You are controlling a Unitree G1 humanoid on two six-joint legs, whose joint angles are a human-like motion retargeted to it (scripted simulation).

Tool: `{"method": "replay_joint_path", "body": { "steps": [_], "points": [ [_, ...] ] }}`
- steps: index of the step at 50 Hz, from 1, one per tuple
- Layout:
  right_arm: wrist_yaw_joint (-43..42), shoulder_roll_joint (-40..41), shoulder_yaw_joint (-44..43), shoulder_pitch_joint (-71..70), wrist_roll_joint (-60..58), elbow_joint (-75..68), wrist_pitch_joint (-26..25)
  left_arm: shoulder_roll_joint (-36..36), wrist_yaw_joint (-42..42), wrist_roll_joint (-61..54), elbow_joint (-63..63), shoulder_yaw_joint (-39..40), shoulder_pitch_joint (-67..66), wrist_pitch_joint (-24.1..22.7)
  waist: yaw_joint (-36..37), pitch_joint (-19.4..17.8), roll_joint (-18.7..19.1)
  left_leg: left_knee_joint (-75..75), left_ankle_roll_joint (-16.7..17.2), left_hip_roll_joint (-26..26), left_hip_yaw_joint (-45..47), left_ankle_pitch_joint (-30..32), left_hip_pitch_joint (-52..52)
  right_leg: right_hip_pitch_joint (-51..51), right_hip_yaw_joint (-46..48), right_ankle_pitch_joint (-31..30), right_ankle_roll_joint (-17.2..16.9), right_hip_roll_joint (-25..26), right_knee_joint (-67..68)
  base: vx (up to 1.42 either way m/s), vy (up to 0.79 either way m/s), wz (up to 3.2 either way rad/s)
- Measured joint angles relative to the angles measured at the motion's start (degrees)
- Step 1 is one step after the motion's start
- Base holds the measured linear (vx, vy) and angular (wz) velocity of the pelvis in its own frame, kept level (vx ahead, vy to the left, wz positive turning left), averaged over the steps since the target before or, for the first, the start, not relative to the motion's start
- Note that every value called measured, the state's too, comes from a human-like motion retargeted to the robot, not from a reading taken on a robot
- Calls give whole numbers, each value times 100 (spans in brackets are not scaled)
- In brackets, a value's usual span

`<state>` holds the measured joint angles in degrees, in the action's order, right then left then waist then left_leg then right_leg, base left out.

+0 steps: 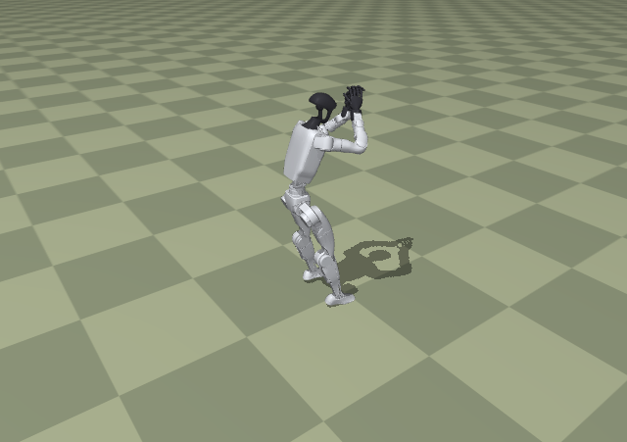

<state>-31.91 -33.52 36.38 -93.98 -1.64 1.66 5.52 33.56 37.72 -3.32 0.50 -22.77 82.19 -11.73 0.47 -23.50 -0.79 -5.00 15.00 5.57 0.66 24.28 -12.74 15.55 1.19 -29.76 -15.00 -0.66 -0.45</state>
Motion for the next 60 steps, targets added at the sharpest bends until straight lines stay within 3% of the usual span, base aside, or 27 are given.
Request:
{"method": "replay_joint_path", "body": {
  "steps": [2,4,6,8,10,13,15,17,18,20,21,23,25,28,31,35,40,43,47,50,55,60],
  "points": [
    [65,-859,-153,-209,315,597,347,905,-212,-115,-344,-190,99,-265,152,612,-9,0,0,-143,263,-933,-211,58,446,332,0,-2,-445,-80,-24,-37],
    [-198,-1756,-351,-253,600,1030,543,1791,-242,-630,-703,-328,177,-550,304,1247,-90,0,0,-66,645,-1314,-257,136,804,762,0,-189,-289,-66,-7,-6],
    [-221,-2653,-441,-42,772,1362,498,2377,-142,-1243,-1105,-402,-93,-684,344,1603,-106,279,-17,-92,960,-1443,81,-258,1067,1255,0,-569,83,-41,9,28],
    [-323,-3628,-641,508,1014,1690,554,3054,-90,-1980,-1456,-181,-719,-943,341,1776,-147,1030,-351,-335,1215,-1660,358,-788,1074,1628,81,-1030,496,-42,23,43],
    [-260,-4498,-1155,1536,1126,2024,546,3622,-278,-2568,-1857,575,-2016,-1079,367,1862,-77,2004,-730,-369,1244,-1915,515,-1229,728,1818,436,-1079,924,-53,7,21],
    [311,-5235,-2918,4288,1306,2483,530,3815,-773,-2853,-2540,3102,-5702,-945,310,1964,167,3405,-861,-525,527,-1911,676,-1781,-76,1701,720,-785,1556,-54,-6,-8],
    [732,-5069,-4708,6697,1515,2740,639,3322,-1018,-2868,-2960,5098,-8430,-879,119,1908,233,3983,-754,-610,157,-2308,808,-1981,-165,2693,759,-673,1876,-62,-9,-16],
    [1073,-3799,-6842,9515,1832,3286,824,2373,-1087,-2881,-3227,6312,-10030,-879,61,1498,45,4275,-967,-519,259,-4165,954,-2000,-1,4636,764,-660,2168,-75,-8,-14],
    [1215,-2953,-7443,10520,2012,3534,890,1780,-1091,-2849,-3239,6438,-10284,-844,153,1199,3,4369,-1165,-468,341,-5094,997,-1906,52,5437,884,-635,2442,-84,-6,-14],
    [1700,-1255,-7335,11385,2008,3492,801,331,-1162,-2811,-3152,6067,-10398,-631,230,587,12,4771,-1788,-360,459,-6233,864,-1458,98,6516,1443,-556,3394,-91,-5,-4],
    [1826,-573,-6920,11445,1855,3234,701,-323,-1335,-2726,-2944,5838,-10225,-456,263,296,-2,5102,-2051,-336,474,-6345,619,-1109,96,6647,1602,-552,3941,-95,-6,12],
    [1861,596,-5832,11211,1727,2536,514,-1409,-1298,-2437,-2324,5071,-9667,-215,243,-138,-74,5488,-2251,-339,424,-6209,91,-517,131,6562,1682,-585,4541,-91,-6,35],
    [1451,1388,-4439,10418,1528,1469,381,-2144,-813,-2138,-1346,3915,-8723,-216,171,-343,-157,5045,-2079,-426,292,-5680,-200,-283,209,6026,1543,-628,4095,-78,-5,44],
    [832,1875,-2493,9084,1378,449,490,-2504,-481,-2089,-291,2180,-7544,-486,233,-263,-158,3239,-1696,-451,298,-4745,15,-393,332,4988,1200,-607,2449,-66,-2,-2],
    [822,1830,-1306,7422,529,234,459,-2241,-874,-1650,-120,1197,-6461,-564,296,-88,-135,1367,-1323,-403,571,-4112,487,-617,348,4091,859,-521,1177,-61,-2,-32],
    [672,1849,-979,5161,-839,321,168,-1790,-998,-540,-471,944,-5000,-369,238,375,-38,314,-1081,-260,876,-3767,634,-851,72,3410,973,-294,1067,-51,-3,-17],
    [-23,1912,-1526,2538,-1514,18,-216,-1521,-592,-35,-383,939,-2446,-113,451,528,-222,108,-1037,-482,970,-3155,244,-1150,170,4364,904,-575,943,-47,-5,6],
    [-80,1701,-1756,1812,-1588,180,-195,-1379,-663,290,-402,1145,-1618,-46,714,359,-138,169,-918,-528,914,-2938,132,-1143,168,4117,1008,-625,724,-40,-3,-17],
    [5,1313,-1869,1816,-1484,577,-109,-1326,-655,224,-680,1371,-1574,-134,871,256,-44,37,-785,-485,1155,-2913,262,-1046,126,3860,651,-643,769,-29,-2,-16],
    [182,851,-1988,2478,-1403,846,-29,-1292,-694,179,-849,1371,-2079,-178,670,411,-219,283,-950,-603,1406,-2773,209,-1029,346,3767,349,-850,615,-20,0,64],
    [675,76,-2306,5029,-637,1423,190,-1029,-1079,299,-856,1460,-3840,-2,555,753,-577,2034,-1583,-878,862,-3245,41,-897,400,3544,455,-1171,593,-10,7,29],
    [975,-435,-2411,7676,59,1578,406,-1004,-1272,116,-1031,1764,-6524,-55,666,545,-398,1958,-1353,-620,373,-3974,876,-962,62,3623,571,-752,776,-6,14,-74]
  ]
}}
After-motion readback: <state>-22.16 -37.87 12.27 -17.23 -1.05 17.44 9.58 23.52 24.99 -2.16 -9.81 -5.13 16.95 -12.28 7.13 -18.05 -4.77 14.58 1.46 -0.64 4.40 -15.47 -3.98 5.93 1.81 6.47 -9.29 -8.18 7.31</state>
